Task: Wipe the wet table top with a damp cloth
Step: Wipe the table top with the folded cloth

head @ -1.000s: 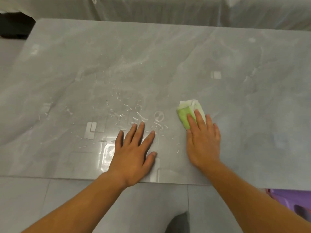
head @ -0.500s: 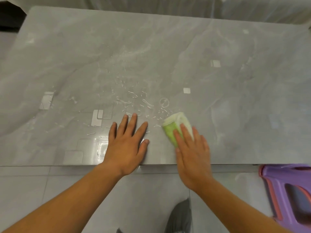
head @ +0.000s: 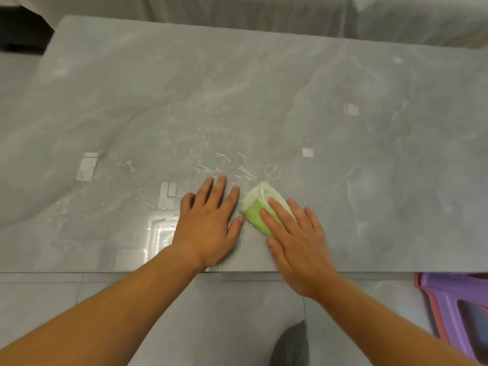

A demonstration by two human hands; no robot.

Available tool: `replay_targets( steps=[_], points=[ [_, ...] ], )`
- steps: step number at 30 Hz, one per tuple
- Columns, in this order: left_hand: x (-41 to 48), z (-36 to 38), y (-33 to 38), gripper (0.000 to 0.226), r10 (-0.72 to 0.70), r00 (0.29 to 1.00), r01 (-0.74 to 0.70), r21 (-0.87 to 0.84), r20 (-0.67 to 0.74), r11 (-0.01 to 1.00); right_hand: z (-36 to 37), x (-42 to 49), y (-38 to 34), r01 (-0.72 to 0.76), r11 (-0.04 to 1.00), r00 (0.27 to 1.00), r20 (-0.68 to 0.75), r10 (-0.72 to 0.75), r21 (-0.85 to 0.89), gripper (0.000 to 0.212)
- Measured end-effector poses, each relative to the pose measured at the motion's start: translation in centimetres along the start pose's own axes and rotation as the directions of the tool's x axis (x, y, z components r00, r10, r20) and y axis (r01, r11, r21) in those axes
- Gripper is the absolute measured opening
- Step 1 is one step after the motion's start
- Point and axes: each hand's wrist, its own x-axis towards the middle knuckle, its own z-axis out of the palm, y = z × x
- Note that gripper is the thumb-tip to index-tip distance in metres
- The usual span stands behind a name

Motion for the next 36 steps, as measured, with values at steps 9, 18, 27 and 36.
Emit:
replay_targets(
  steps=[9,18,27,36],
  points=[
    [1.1,-1.8,-1.3,0.052,0.064,0.997,-0.064,-0.001,0.038,0.998,-1.9,6.5,-0.1,-0.303,0.949,0.946,-0.092,0.31,0.083,0.063],
    [3.2,-3.0,-1.7,0.045,0.101,0.995,-0.101,-0.026,0.007,0.995,-2.1,8.7,3.4,-0.134,0.99,0.99,-0.048,0.132,-0.035,0.057],
    [14.3,-5.3,-1.9,0.062,-0.005,1.0,0.004,-0.092,-0.017,0.996,-4.6,14.8,6.8,-0.144,0.989,0.985,-0.089,0.146,0.027,0.057],
    [26.1,-7.6,-3.1,0.069,-0.066,0.998,0.067,-0.038,0.02,0.997,-9.3,30.6,14.4,-0.25,0.967,0.958,-0.132,0.255,0.049,0.066]
  ],
)
